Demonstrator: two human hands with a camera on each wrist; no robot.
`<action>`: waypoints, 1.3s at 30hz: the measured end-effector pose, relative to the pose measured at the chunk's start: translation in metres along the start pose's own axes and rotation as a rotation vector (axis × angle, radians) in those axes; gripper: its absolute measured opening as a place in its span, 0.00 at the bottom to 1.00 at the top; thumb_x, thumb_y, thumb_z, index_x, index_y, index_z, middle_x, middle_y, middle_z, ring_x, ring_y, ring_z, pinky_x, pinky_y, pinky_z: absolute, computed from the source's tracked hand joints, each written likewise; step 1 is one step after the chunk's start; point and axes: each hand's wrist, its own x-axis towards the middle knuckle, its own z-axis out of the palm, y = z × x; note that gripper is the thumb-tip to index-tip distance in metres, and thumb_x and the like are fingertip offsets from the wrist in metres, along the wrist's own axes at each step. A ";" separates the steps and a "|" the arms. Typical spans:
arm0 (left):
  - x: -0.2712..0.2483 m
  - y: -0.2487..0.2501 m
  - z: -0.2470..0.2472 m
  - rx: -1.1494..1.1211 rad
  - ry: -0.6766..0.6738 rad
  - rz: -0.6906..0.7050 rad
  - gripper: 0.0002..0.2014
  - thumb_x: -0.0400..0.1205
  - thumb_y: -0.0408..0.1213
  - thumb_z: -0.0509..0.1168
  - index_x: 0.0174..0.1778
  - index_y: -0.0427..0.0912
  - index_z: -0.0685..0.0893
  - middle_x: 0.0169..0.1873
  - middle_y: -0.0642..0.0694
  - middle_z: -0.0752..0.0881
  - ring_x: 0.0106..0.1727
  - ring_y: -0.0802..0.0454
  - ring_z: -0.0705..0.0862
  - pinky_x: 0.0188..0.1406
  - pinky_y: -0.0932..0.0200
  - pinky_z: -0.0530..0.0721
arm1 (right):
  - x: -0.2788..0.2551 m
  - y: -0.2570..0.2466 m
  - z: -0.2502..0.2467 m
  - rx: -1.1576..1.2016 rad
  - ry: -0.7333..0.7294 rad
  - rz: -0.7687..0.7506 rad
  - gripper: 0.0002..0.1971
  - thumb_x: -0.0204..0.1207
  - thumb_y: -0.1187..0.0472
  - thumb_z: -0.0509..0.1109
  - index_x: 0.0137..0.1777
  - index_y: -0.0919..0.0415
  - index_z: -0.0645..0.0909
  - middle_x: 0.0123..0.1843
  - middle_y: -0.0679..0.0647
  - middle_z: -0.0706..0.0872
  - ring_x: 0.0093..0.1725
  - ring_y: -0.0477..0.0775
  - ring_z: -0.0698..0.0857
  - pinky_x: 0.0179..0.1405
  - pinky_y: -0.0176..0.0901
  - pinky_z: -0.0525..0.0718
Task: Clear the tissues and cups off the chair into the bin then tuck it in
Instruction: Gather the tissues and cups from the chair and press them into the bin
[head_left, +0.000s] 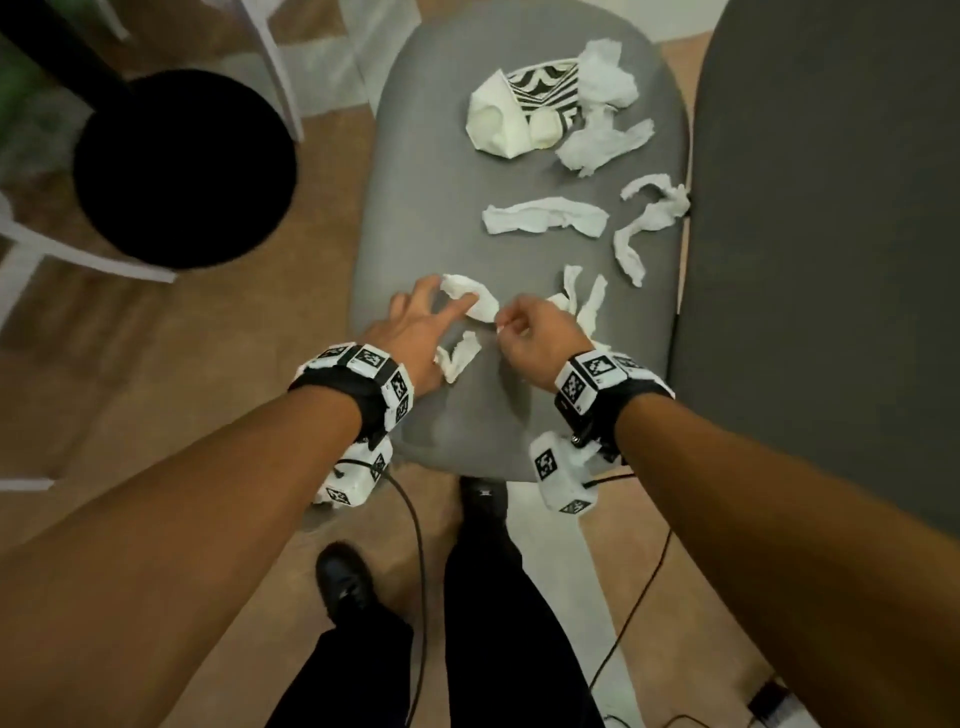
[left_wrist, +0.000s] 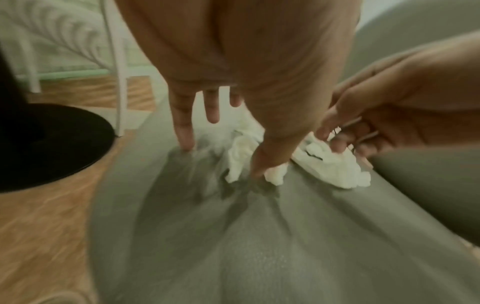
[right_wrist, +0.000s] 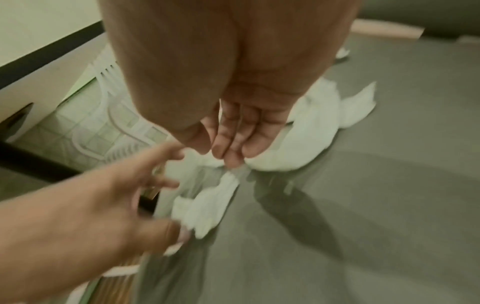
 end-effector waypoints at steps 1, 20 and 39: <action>0.008 0.007 0.003 0.078 -0.043 0.000 0.46 0.71 0.39 0.72 0.79 0.71 0.53 0.79 0.47 0.53 0.69 0.33 0.67 0.55 0.39 0.83 | 0.007 0.013 -0.013 -0.065 0.061 0.000 0.10 0.76 0.58 0.67 0.56 0.49 0.82 0.57 0.53 0.87 0.55 0.58 0.86 0.52 0.41 0.80; 0.133 0.091 -0.028 0.089 0.164 0.108 0.04 0.77 0.40 0.72 0.45 0.47 0.86 0.83 0.44 0.61 0.84 0.36 0.55 0.76 0.35 0.61 | 0.092 0.064 -0.069 -0.389 0.035 -0.135 0.18 0.76 0.61 0.73 0.66 0.57 0.80 0.65 0.60 0.82 0.64 0.62 0.82 0.61 0.50 0.81; 0.098 0.072 0.004 -0.498 0.216 0.003 0.13 0.79 0.33 0.64 0.55 0.48 0.69 0.42 0.46 0.85 0.37 0.46 0.85 0.35 0.51 0.83 | 0.101 0.029 -0.043 -0.294 -0.086 -0.247 0.23 0.79 0.56 0.68 0.74 0.55 0.72 0.60 0.59 0.87 0.58 0.64 0.86 0.51 0.46 0.78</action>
